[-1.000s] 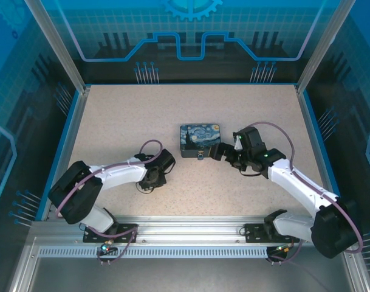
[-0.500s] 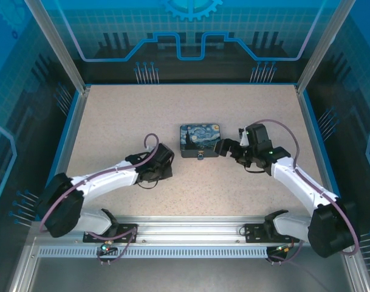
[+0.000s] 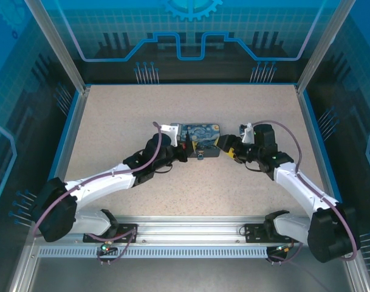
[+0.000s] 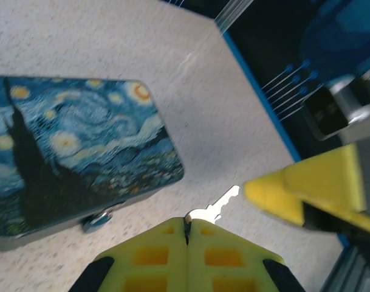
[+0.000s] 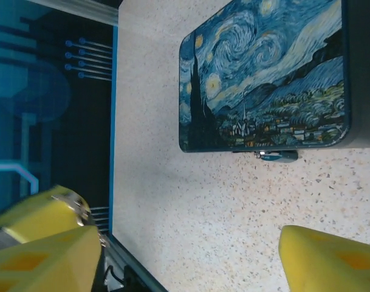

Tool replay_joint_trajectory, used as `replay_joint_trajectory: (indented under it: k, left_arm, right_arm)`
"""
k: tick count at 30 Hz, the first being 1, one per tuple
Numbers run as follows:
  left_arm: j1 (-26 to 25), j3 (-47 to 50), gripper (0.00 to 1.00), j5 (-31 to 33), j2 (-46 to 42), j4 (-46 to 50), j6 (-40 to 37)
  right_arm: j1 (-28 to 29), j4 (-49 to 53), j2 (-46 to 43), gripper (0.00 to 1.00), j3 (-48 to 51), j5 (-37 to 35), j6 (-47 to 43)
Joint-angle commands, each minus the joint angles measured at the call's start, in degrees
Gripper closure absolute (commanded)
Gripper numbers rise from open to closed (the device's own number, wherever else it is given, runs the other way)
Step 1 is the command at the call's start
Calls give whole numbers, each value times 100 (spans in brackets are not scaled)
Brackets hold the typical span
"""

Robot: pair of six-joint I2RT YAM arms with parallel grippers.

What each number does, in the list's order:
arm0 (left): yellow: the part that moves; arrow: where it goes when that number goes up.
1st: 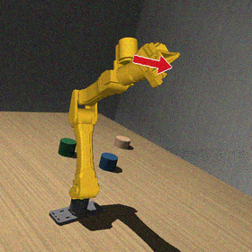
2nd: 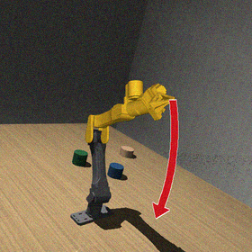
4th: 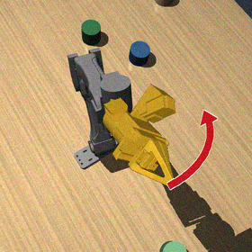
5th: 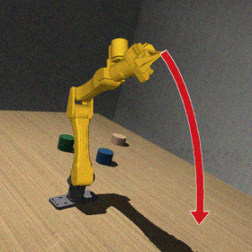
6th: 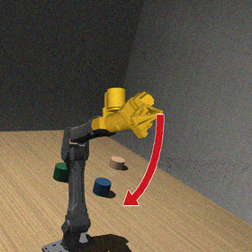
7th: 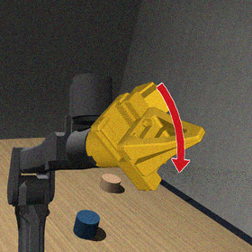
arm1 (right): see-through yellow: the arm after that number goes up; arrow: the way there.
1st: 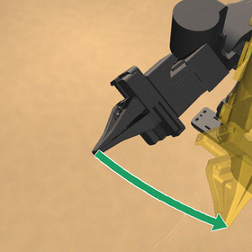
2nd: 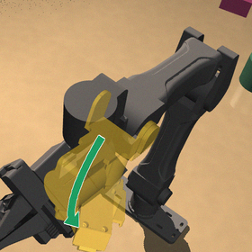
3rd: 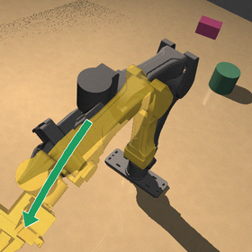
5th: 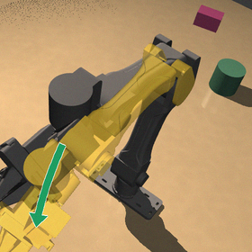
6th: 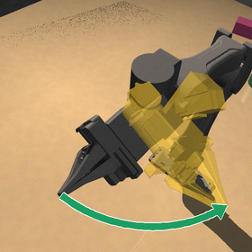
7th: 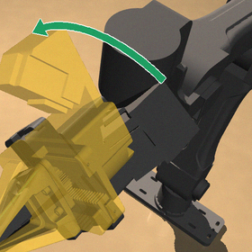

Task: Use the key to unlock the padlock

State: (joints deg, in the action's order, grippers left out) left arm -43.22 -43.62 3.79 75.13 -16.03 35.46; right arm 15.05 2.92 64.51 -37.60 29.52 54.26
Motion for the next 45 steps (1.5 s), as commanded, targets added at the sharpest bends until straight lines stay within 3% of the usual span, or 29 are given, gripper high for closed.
replay_joint_trajectory:
  k: [1, 4, 9, 19, 23, 45]
  left_arm:
    - [-62, -86, 100, 214, 162, -586, 640]
    - [-127, -361, 100, 422, 275, -157, 1085]
    - [-227, -709, 100, 476, 485, 565, 1923]
    - [-425, -802, 100, 359, 625, 619, 2298]
    - [-438, -806, 100, 377, 583, 663, 2299]
    - [-448, -805, 100, 429, 354, 663, 2271]
  right_arm:
    - [44, -1015, -229, 34, 259, 160, 620]
    - [129, -1259, -341, 48, 297, -18, 570]
    - [365, -1705, -303, 60, 201, -258, 559]
    - [820, -1804, 243, 62, -276, -508, 562]
    - [925, -1952, 428, 68, -394, -547, 560]
    - [1165, -1866, 784, 69, -448, -806, 577]
